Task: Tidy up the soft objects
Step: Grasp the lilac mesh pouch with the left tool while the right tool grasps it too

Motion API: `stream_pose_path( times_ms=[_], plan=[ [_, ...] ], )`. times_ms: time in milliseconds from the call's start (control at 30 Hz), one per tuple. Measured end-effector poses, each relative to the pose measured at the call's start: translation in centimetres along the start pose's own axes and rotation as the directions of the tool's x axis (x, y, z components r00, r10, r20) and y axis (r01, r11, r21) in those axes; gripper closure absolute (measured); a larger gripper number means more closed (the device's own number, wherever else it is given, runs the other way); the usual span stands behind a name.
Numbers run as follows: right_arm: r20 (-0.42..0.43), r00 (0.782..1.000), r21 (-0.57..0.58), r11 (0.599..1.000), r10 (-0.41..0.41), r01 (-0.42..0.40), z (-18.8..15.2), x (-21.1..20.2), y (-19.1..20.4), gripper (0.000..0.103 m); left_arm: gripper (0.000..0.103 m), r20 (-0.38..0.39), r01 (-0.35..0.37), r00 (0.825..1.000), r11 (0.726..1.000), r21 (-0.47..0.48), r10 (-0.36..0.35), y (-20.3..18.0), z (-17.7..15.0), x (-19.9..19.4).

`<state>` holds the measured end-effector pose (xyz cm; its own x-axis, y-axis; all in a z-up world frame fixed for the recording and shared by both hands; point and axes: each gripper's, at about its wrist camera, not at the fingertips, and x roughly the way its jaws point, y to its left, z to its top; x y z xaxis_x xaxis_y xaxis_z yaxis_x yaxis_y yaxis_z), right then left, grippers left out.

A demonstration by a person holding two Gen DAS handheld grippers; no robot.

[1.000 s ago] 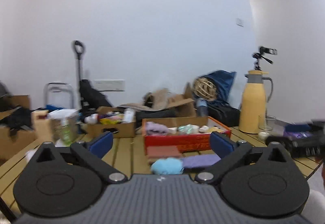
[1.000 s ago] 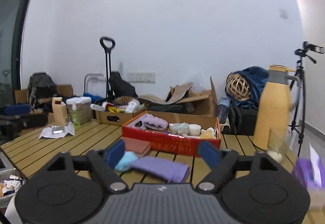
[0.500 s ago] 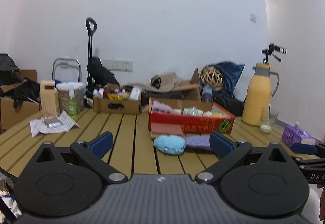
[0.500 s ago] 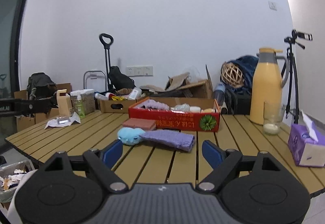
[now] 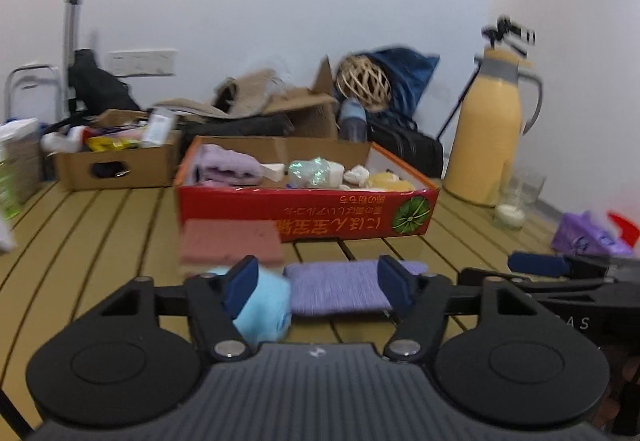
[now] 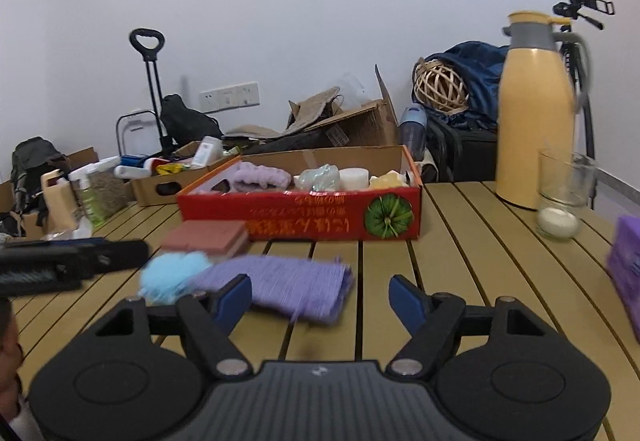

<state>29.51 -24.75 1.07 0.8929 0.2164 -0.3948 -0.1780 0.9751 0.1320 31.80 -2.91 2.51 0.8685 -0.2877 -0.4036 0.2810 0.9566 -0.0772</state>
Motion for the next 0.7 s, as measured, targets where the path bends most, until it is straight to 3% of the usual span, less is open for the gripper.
stream_pose_path(
  times_ms=[100, 133, 200, 333, 367, 433, 467, 500, 533, 700],
  plan=[
    [-0.04, 0.999, 0.01, 1.0, 0.005, -0.005, 1.5, 4.4, -0.8, 0.034, 0.051, -0.103, 0.045, 0.994, 0.999, -0.011, -0.046, 0.7, 1.2, 5.4],
    [-0.07, 0.997, 0.022, 1.0, 0.01, -0.008, 1.9, 6.1, -1.2, 0.038, 0.062, -0.133, 0.059, 0.989, 0.998, -0.002, -0.059, 0.6, 1.2, 6.6],
    [-0.13, 0.991, 0.028, 0.999, 0.021, -0.018, 2.2, 8.9, -1.8, 0.043, 0.071, -0.199, 0.102, 0.975, 0.995, 0.019, -0.096, 0.3, 0.8, 8.5],
    [-0.197, 0.979, 0.039, 0.998, 0.048, -0.041, 1.3, 11.3, -2.4, 0.055, 0.072, -0.248, 0.183, 0.949, 0.981, -0.067, -0.194, 0.4, -0.6, 9.4],
    [-0.207, 0.977, 0.054, 0.997, 0.059, -0.048, 0.9, 11.5, -2.8, 0.058, 0.072, -0.245, 0.193, 0.948, 0.979, -0.068, -0.204, 0.1, -0.8, 9.3],
    [-0.225, 0.973, 0.061, 0.997, 0.06, -0.048, 0.5, 11.6, -3.2, 0.077, 0.063, -0.207, 0.185, 0.96, 0.982, -0.037, -0.189, -0.6, -1.2, 8.7],
    [-0.217, 0.975, 0.031, 0.999, 0.044, -0.038, 0.3, 11.5, -3.1, 0.08, 0.057, -0.176, 0.176, 0.968, 0.984, -0.029, -0.178, -0.7, -1.3, 8.4],
    [-0.215, 0.976, 0.005, 0.999, 0.039, -0.039, 0.2, 11.3, -2.9, 0.081, 0.041, -0.16, 0.165, 0.973, 0.986, -0.026, -0.167, -0.8, -1.4, 8.2],
    [-0.213, 0.976, -0.01, 0.999, 0.042, -0.045, 0.0, 11.2, -2.9, 0.083, 0.037, -0.155, 0.148, 0.977, 0.989, -0.024, -0.15, -0.9, -1.5, 8.1],
    [-0.203, 0.979, -0.012, 0.999, 0.027, -0.03, -0.1, 10.9, -3.5, 0.085, 0.035, -0.152, 0.098, 0.983, 0.994, -0.041, -0.104, -0.6, -1.4, 8.4]
  ],
)
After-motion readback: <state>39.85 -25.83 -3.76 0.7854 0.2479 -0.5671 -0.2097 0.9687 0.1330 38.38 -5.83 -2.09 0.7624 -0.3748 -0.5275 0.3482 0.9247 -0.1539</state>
